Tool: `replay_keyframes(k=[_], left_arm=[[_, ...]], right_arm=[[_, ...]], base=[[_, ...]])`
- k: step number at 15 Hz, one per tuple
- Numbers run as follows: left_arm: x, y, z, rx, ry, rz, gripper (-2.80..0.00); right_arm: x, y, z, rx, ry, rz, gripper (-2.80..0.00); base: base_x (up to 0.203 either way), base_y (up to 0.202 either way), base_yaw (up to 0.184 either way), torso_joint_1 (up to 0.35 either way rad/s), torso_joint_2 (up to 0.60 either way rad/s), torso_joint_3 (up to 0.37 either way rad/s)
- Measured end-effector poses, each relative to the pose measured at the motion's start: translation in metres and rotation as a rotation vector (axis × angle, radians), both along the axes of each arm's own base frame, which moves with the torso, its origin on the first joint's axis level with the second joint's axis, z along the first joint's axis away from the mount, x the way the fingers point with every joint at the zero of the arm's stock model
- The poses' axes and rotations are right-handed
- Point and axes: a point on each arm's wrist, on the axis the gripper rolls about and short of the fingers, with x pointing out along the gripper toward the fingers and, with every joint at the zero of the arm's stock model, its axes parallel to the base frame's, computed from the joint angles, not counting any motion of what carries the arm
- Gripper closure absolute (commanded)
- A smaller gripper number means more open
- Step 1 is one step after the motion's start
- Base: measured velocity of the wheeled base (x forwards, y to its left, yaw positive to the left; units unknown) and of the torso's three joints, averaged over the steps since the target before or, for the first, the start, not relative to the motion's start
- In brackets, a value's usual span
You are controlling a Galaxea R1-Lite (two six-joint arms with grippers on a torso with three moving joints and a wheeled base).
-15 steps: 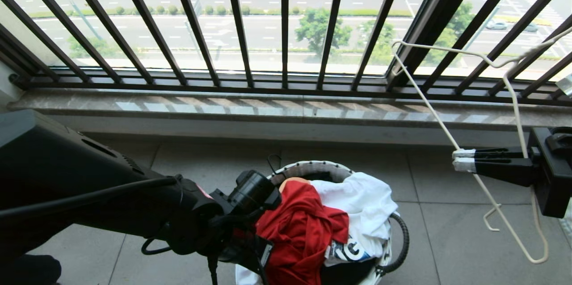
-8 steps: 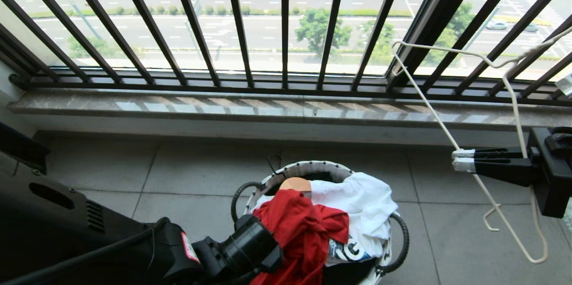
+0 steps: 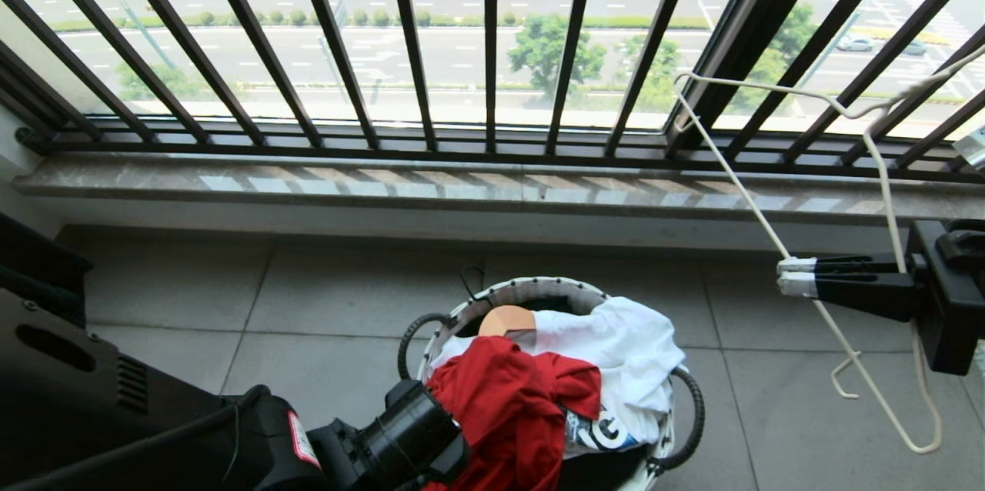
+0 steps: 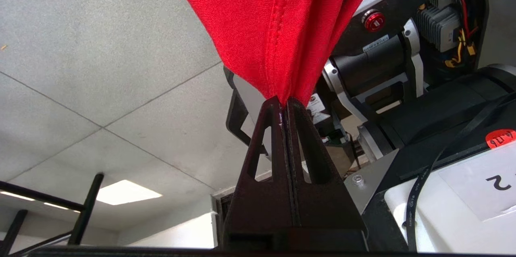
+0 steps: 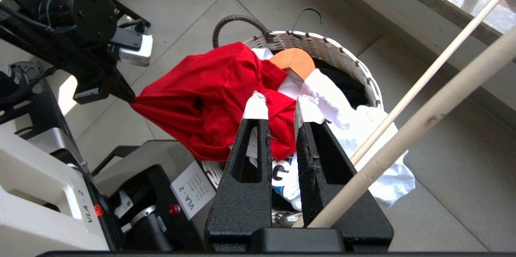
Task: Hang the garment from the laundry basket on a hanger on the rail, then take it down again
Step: Pick up clothes from the basket
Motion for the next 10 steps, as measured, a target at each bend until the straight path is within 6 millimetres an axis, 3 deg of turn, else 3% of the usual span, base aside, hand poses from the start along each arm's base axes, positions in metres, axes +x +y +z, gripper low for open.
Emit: replay_keyframes(k=[7, 10], left_arm=[[0.065, 0.030, -0.008, 0.027, -0.095, 0.256, 0.00], [0.072, 0.039, -0.011, 0.048, -0.093, 0.298, 0.00]], right_arm=[[0.008, -0.002, 0.000, -0.004, -0.027, -0.022, 0.00], [0.009, -0.003, -0.001, -0.005, -0.023, -0.030, 0.00]], base=[[0.000, 0.000, 0.000, 0.000, 0.00, 0.000], [0.000, 0.000, 0.000, 0.000, 0.00, 0.000]])
